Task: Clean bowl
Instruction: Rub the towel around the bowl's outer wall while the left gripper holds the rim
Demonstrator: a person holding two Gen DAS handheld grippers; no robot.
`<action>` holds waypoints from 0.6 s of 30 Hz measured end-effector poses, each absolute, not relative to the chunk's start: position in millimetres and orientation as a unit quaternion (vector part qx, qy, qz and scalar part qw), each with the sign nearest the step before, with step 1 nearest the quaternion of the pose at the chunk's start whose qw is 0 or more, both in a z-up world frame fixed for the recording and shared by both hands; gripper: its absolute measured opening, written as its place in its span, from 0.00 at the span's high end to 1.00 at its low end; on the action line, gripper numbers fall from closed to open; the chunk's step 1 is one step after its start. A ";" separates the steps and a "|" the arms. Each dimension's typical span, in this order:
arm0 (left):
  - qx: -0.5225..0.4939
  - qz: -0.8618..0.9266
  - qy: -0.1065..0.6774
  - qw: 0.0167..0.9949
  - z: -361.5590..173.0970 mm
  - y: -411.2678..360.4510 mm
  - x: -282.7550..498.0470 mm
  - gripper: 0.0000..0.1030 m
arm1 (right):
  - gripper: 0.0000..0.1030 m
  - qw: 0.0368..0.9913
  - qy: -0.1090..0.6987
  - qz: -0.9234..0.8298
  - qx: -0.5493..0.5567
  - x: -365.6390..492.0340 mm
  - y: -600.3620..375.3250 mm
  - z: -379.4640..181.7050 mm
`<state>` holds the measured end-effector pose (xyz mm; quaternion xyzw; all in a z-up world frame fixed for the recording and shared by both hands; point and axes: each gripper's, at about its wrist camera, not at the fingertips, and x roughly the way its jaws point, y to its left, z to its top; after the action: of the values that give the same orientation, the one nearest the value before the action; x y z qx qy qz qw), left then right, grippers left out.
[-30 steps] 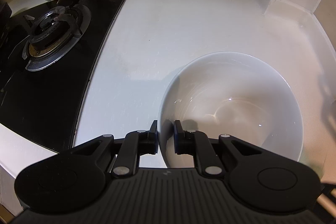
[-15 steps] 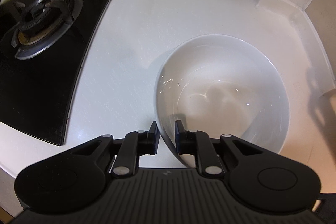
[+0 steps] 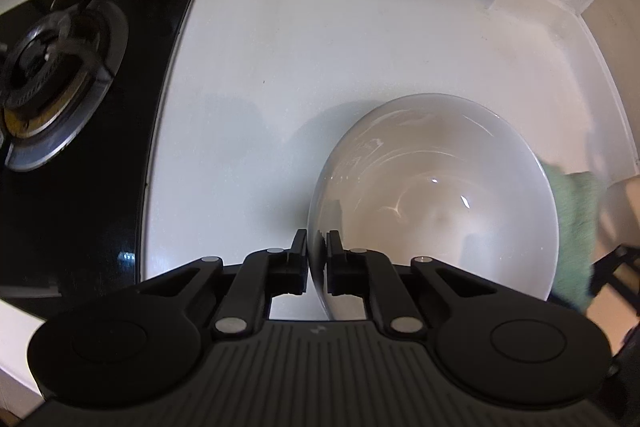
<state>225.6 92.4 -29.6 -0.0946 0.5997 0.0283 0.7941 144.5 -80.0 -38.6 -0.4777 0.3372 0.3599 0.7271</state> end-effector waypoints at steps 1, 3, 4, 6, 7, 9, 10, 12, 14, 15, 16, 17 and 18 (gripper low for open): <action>-0.099 0.034 0.599 0.794 -29.6 91.2 221.3 0.95 | 0.91 0.722 0.335 0.366 -0.483 139.8 -76.1 -43.3; -0.107 0.045 0.597 0.794 -29.8 88.3 212.6 0.95 | 0.91 0.714 0.328 0.379 -0.488 121.1 -66.8 -48.3; -0.108 0.049 0.595 0.795 -29.8 86.3 208.2 0.95 | 0.91 0.711 0.327 0.383 -0.491 114.7 -59.1 -54.5; -0.109 0.054 0.594 0.795 -29.9 82.0 200.7 0.93 | 0.91 0.711 0.325 0.394 -0.483 93.9 -52.7 -52.1; -0.108 0.054 0.595 0.795 -30.0 79.3 196.8 0.92 | 0.91 0.713 0.325 0.400 -0.475 87.2 -51.9 -49.5; -0.109 0.050 0.599 0.792 -30.1 75.0 191.5 0.90 | 0.92 0.720 0.325 0.411 -0.455 72.5 -47.3 -46.8; -0.111 0.044 0.602 0.790 -30.2 71.6 187.8 0.87 | 0.92 0.723 0.325 0.415 -0.447 69.3 -45.8 -46.2; -0.113 0.036 0.605 0.787 -30.5 67.6 184.1 0.85 | 0.92 0.730 0.320 0.440 -0.414 62.8 -39.9 -43.3; -0.118 0.029 0.606 0.786 -32.1 62.2 180.9 0.84 | 0.92 0.739 0.315 0.458 -0.381 58.3 -35.7 -37.7; -0.121 0.026 0.607 0.785 -32.4 61.5 181.4 0.84 | 0.92 0.748 0.309 0.468 -0.356 59.8 -32.0 -32.7; -0.127 0.025 0.608 0.783 -32.1 63.3 184.5 0.84 | 0.92 0.754 0.309 0.475 -0.332 62.5 -33.2 -29.0; -0.132 0.023 0.610 0.781 -31.8 65.0 187.7 0.84 | 0.92 0.760 0.311 0.480 -0.309 65.4 -35.3 -25.7; -0.136 0.022 0.611 0.779 -31.7 67.0 189.9 0.85 | 0.92 0.763 0.315 0.485 -0.288 67.9 -40.6 -21.7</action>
<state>189.9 67.0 -31.7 -0.1359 0.6112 0.0215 0.7795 67.9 -40.6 -21.7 -0.2884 0.3147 0.4848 0.7634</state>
